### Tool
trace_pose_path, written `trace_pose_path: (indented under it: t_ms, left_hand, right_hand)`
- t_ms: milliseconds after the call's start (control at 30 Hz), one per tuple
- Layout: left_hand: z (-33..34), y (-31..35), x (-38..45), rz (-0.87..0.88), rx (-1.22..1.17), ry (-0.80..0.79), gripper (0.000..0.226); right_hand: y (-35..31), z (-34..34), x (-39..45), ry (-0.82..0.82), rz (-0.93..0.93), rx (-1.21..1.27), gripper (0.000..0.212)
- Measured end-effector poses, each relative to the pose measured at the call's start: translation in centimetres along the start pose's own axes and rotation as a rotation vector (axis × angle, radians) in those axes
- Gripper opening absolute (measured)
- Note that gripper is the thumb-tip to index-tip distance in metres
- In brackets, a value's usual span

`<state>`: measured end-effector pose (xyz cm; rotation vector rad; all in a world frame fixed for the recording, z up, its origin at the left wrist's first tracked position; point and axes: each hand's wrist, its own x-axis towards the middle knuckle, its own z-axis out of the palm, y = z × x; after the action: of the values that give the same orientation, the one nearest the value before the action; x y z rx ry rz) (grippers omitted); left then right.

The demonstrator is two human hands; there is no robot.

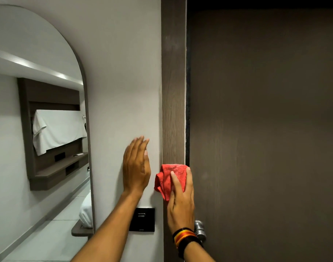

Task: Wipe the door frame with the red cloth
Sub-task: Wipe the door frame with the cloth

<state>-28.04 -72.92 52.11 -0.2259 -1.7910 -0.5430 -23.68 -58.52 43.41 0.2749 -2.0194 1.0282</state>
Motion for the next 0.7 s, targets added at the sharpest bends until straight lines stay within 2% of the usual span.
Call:
trace_pose_path:
  t_ms: [67,133,200,267,300,367,433,467,600,700]
  left_hand:
    - [-0.5,1.6,-3.7,-0.078,-0.117,-0.021,0.043]
    - [-0.7,3.3,-7.5,-0.157,-0.197,-0.126,0.048]
    - [-0.2,4.4,-9.6,-0.264,-0.222,-0.21,0.059]
    - [0.3,5.0,-10.2,-0.39,-0.245,-0.253,0.06]
    - [0.2,5.3,-10.1,-0.455,-0.267,-0.256,0.056]
    - [-0.1,6.4,-10.1,-0.531,-0.279,-0.232,0.039]
    - [-0.5,8.0,-10.6,-0.524,-0.279,-0.19,0.022]
    - [-0.7,8.9,-11.1,-0.513,-0.294,-0.169,0.016]
    - [-0.5,12.6,-13.2,-0.465,-0.391,-0.185,0.007]
    - [1.0,17.0,-15.6,-0.403,-0.465,-0.287,0.016]
  right_hand:
    - [-0.1,-0.9,0.6,0.068,0.019,0.015,0.061]
    - [-0.5,-1.7,1.5,0.145,0.132,0.094,0.064]
    - [-0.6,-2.2,2.1,0.136,0.256,0.175,0.07]
    - [-0.5,-2.8,2.6,0.073,0.361,0.174,0.071]
    - [-0.6,-3.2,2.8,0.048,0.395,0.167,0.067]
    - [-0.7,-4.2,3.1,0.028,0.427,0.197,0.044]
    - [-0.7,-5.7,2.9,0.017,0.422,0.274,0.023]
    - [-0.4,-6.4,2.5,0.016,0.419,0.309,0.019]
    - [2.9,-10.7,-0.1,0.031,0.512,0.531,0.02]
    - [6.9,-15.6,-3.1,0.089,0.604,0.691,0.02]
